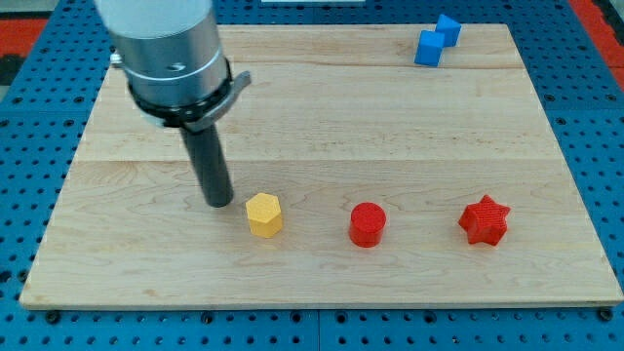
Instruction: Move the triangle towards the center of the board
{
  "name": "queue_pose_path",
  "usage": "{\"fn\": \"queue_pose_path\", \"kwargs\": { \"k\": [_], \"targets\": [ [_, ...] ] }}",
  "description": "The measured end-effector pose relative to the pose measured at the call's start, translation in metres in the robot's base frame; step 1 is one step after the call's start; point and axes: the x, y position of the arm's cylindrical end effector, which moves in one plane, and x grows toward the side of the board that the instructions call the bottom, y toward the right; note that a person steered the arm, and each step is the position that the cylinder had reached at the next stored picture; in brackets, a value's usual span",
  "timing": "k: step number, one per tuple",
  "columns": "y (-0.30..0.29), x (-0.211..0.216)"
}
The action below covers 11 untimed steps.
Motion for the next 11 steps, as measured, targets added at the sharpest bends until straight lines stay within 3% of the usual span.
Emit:
{"fn": "queue_pose_path", "kwargs": {
  "k": [1, 2, 5, 6, 7, 8, 9, 11],
  "targets": [
    [0.026, 0.01],
    [0.021, -0.008],
    [0.348, -0.186],
    [0.371, -0.261],
    [0.344, -0.309],
    [0.32, -0.309],
    [0.221, -0.303],
    [0.142, -0.209]
  ]
}}
